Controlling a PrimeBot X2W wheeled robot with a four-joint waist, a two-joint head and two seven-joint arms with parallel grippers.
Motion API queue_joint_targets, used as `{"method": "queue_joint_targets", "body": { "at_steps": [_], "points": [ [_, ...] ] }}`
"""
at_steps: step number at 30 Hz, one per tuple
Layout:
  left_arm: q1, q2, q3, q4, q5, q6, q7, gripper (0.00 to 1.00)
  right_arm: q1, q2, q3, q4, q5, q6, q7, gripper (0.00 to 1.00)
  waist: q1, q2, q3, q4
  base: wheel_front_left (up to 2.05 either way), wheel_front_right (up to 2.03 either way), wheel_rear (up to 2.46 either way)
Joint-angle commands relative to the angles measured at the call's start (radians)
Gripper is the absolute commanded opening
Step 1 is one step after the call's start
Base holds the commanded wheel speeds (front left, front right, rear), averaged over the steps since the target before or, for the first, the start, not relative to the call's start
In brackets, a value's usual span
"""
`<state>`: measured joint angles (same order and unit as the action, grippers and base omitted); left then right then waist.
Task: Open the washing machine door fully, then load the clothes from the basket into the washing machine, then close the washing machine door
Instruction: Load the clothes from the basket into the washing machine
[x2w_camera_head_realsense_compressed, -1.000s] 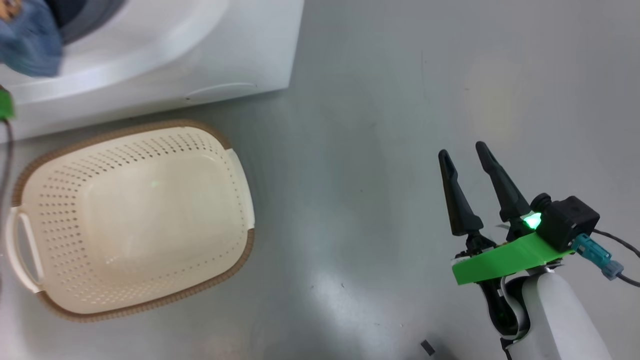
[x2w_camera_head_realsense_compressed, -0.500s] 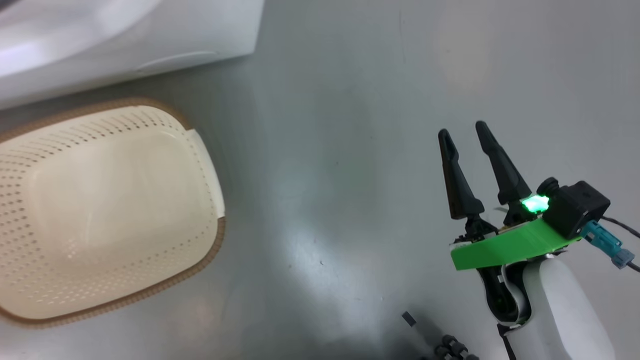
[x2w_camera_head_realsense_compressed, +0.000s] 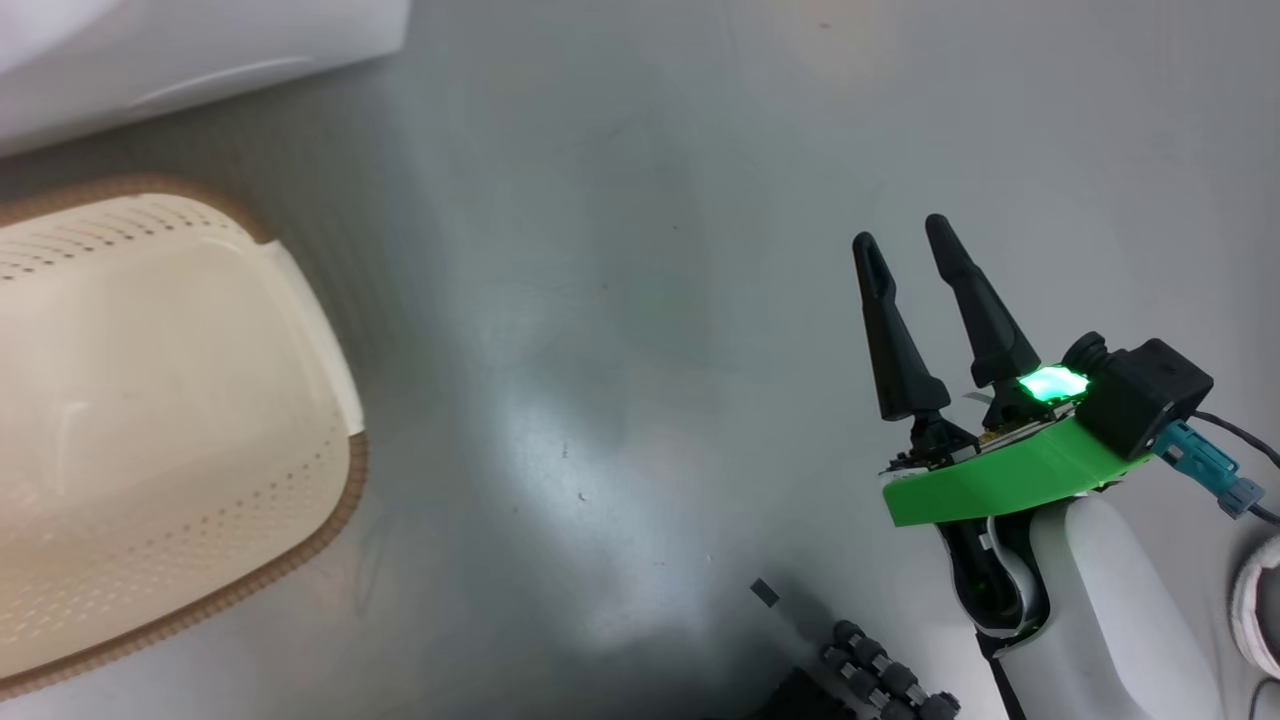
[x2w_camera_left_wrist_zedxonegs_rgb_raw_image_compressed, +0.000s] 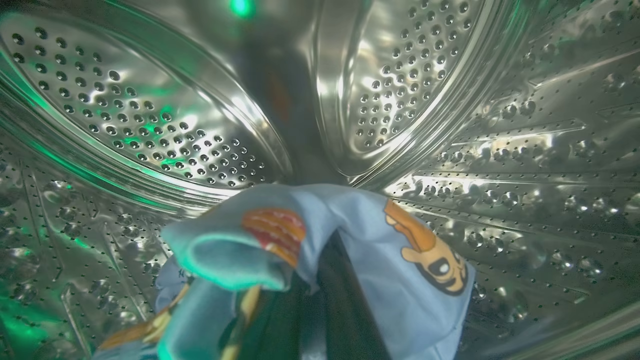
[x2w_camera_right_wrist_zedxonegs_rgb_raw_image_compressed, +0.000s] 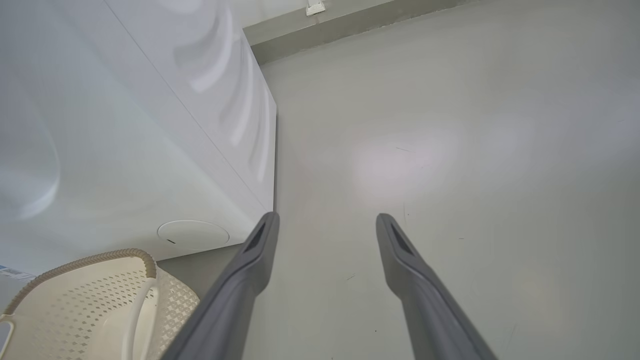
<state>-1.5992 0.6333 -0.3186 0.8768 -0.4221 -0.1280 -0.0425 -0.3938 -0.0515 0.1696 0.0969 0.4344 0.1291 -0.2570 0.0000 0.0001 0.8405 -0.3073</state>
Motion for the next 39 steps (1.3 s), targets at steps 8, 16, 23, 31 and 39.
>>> {"method": "queue_joint_targets", "body": {
  "at_steps": [8,16,23,31,39],
  "points": [
    [-0.105,0.058,-0.029,0.123,0.051,0.003,-0.012,0.00,0.018,0.001,0.036,-0.023,0.028,0.002,-0.005,1.00,0.0000,-0.0001,0.028,-0.041,0.00,0.00,0.00],
    [-0.150,0.047,-0.060,0.224,0.065,0.001,-0.053,0.00,0.018,0.001,0.033,-0.020,0.037,0.002,-0.005,1.00,0.0000,-0.0001,0.026,-0.052,0.00,0.00,0.00],
    [-0.158,0.006,-0.082,0.272,0.044,-0.001,-0.092,1.00,0.018,0.001,0.022,-0.016,0.025,0.002,-0.005,1.00,0.0000,-0.0001,0.011,-0.031,0.00,0.00,0.00],
    [-0.087,-0.050,-0.127,0.287,-0.003,-0.002,-0.147,1.00,0.015,0.001,-0.005,-0.007,-0.017,0.002,-0.005,1.00,0.0000,-0.0001,-0.037,0.025,0.00,0.00,0.00],
    [0.057,-0.105,-0.187,0.251,-0.085,-0.003,-0.186,1.00,0.021,0.001,-0.039,0.005,-0.072,0.002,-0.005,1.00,0.0000,-0.0001,-0.116,0.098,0.00,0.00,0.00]
  ]
}}
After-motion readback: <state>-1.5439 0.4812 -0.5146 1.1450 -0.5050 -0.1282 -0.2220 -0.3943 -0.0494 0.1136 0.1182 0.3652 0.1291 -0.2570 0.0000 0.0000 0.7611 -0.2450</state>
